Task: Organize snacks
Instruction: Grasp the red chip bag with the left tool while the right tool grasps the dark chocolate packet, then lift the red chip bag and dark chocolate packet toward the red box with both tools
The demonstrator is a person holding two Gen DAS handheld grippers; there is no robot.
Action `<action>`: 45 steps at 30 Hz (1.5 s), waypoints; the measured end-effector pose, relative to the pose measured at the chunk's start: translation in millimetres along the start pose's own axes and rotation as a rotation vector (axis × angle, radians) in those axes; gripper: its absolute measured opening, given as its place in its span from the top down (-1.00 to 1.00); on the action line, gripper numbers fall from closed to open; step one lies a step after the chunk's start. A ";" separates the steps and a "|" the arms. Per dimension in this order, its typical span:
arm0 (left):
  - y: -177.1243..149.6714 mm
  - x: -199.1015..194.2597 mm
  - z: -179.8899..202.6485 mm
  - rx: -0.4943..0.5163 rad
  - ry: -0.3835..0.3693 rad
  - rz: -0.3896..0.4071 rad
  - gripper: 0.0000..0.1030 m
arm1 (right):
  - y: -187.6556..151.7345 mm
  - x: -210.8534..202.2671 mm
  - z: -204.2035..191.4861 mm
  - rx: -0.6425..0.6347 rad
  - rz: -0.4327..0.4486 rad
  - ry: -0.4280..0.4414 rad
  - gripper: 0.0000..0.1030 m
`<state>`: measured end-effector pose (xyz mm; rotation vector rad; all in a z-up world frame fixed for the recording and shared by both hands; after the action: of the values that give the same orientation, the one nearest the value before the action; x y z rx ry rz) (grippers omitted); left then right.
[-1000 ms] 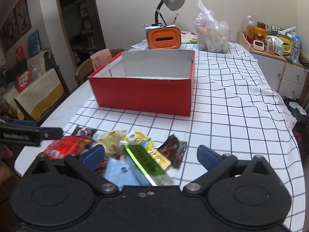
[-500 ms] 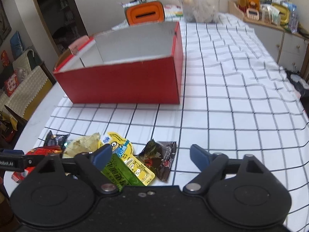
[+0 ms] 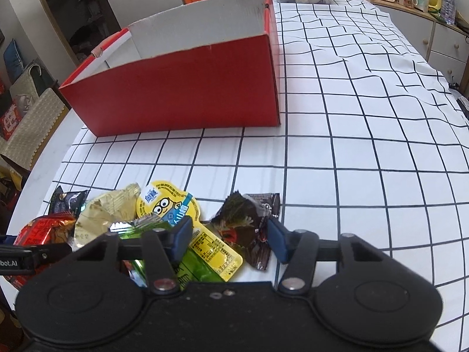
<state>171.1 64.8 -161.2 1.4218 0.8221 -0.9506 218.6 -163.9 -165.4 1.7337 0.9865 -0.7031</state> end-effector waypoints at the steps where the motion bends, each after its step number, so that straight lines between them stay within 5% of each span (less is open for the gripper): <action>1: -0.1 -0.5 -0.1 0.000 -0.001 0.002 -0.55 | -0.6 0.4 0.2 -0.001 0.002 -0.002 0.04; 9: -2.0 -5.1 -1.8 -0.018 -0.024 0.029 -0.43 | -0.5 -0.9 1.4 -0.013 0.045 0.011 0.39; 19: -2.8 -14.8 -6.6 -0.028 -0.018 0.060 -0.43 | 0.5 -10.9 3.0 -0.001 0.101 0.047 0.59; 34: 0.4 -27.8 -7.4 -0.017 -0.011 0.095 -0.43 | 5.3 -7.4 4.8 0.027 0.048 0.040 0.59; 45: 2.3 -33.1 -2.2 0.009 -0.008 0.115 -0.43 | 13.7 -11.0 3.2 -0.020 0.097 0.058 0.53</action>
<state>159.5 68.4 -130.2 1.4563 0.7223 -0.8727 224.9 -172.7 -151.3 1.7808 0.9385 -0.5822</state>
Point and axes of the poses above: each gripper's, at about its wrist camera, not at the fingertips, and x roughly the way its jaws point, z to its right, y to its top, the point moved 8 cm from there along x, roughly the way its jaws point, and after that the axes turned 15 degrees about x, right-handed, at the moved point
